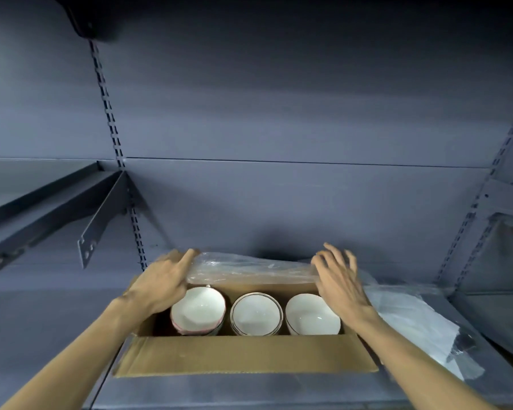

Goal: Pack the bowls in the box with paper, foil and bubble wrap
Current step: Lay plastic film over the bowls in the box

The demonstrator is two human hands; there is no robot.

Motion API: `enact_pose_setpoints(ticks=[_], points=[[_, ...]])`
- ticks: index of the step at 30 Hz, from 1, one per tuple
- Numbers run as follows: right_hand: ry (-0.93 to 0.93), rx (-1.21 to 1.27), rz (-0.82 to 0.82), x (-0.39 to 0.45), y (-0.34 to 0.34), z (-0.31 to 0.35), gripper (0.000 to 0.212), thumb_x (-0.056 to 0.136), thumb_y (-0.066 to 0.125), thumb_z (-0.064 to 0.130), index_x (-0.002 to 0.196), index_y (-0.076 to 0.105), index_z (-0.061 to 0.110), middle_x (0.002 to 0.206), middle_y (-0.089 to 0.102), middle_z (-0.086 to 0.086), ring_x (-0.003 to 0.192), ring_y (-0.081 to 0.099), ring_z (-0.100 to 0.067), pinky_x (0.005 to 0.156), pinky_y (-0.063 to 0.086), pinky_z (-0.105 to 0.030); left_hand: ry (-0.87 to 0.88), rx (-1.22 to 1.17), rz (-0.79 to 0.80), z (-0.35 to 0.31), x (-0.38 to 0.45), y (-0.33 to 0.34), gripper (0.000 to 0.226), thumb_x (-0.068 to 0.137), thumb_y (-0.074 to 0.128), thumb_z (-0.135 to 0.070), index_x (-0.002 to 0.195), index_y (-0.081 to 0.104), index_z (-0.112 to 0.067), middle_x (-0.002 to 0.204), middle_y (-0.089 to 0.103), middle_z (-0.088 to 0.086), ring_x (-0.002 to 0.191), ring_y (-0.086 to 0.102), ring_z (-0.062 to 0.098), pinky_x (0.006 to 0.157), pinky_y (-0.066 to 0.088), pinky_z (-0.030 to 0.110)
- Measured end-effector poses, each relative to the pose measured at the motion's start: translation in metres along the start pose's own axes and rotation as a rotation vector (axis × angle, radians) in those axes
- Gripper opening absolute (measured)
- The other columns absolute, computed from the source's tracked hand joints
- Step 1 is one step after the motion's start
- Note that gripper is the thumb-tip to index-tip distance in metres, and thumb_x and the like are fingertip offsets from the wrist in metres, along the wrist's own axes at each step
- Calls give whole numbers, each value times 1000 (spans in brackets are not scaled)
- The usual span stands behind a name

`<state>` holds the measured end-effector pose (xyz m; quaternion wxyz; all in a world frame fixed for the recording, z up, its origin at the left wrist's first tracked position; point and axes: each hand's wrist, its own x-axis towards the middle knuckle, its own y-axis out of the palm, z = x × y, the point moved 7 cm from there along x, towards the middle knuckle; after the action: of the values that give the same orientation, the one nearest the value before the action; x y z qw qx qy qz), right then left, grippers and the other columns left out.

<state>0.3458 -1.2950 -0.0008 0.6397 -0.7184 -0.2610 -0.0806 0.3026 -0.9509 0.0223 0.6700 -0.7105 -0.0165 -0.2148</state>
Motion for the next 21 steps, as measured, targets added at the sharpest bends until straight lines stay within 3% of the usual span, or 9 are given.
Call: enact_pose_setpoints(ticks=[2,5,7,9,11,13,15,17,21], points=[[-93,-4,-79,-7,-1,4,21,92,53,7,108,61,16,113,67,-3,121,57,-28,107,38,-43,-16,59,16,9,-5,6,61,71,48,-1,130,47,-16,115,65,9,101,57,31,88,49,41],[-182,4,-218,-15,-3,8,24,83,44,-4,94,57,13,92,60,-5,86,57,-30,82,45,-41,-111,34,49,14,-9,15,50,72,50,1,120,53,-14,109,66,8,98,57,31,85,47,40],[-177,48,-298,-18,-7,4,23,79,47,-5,93,56,11,91,59,-7,80,56,-30,75,45,-41,-170,22,-43,14,-8,8,45,67,55,3,109,52,-10,86,65,10,72,56,35,61,47,38],[-221,129,-325,-20,-8,0,24,79,45,0,99,52,11,91,56,-7,77,55,-29,70,46,-42,-145,71,-133,8,-9,-2,46,57,61,7,99,48,-8,60,52,4,46,37,30,42,32,30],[-299,188,-287,-25,-7,-3,25,82,48,17,106,50,13,92,55,-4,77,54,-24,68,49,-40,-105,115,-158,6,-13,-3,46,54,65,7,96,51,-8,52,48,1,39,31,29,39,27,26],[-362,189,-182,-31,-1,-3,38,83,55,41,113,54,18,97,59,0,80,59,-21,67,51,-36,-80,144,-99,8,-19,6,42,56,66,5,96,59,-7,50,53,3,37,40,31,36,34,28],[-408,102,-35,-35,9,0,51,86,52,61,120,59,24,106,69,4,85,68,-17,66,51,-33,-73,144,-21,12,-24,20,44,61,63,6,103,66,-7,55,61,6,44,53,34,40,45,33],[-412,48,142,-36,21,4,62,90,38,71,132,58,31,114,71,8,93,69,-17,72,49,-34,-78,140,50,14,-24,34,51,72,58,2,119,66,-16,76,72,4,66,66,32,53,51,35],[-302,93,307,-30,32,5,70,93,23,69,150,44,35,98,71,7,77,58,-17,70,30,-37,-113,141,170,15,-16,54,58,84,47,-4,136,52,-29,109,71,-2,96,67,24,66,51,34]])
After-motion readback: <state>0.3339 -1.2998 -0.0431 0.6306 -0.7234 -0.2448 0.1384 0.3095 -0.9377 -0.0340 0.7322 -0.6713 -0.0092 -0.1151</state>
